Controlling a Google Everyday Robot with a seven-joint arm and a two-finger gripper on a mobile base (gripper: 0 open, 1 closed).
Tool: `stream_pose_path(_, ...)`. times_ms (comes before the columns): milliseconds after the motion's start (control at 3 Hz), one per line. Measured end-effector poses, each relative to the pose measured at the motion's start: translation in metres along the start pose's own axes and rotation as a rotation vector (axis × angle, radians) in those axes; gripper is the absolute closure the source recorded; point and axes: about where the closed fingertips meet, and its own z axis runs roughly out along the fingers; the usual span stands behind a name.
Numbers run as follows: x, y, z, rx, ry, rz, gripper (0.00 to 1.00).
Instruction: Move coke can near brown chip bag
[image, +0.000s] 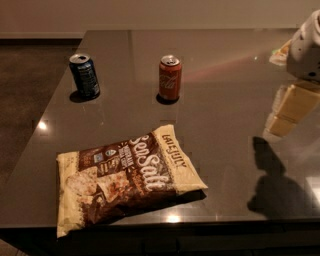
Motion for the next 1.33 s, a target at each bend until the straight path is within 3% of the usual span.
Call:
stream_pose_path(333, -0.01, -0.025, 0.017, 0.019, -0.05, 0.067, 0.0)
stream_pose_path(1333, -0.077, -0.08, 0.067, 0.092, -0.215, 0.215, 0.0)
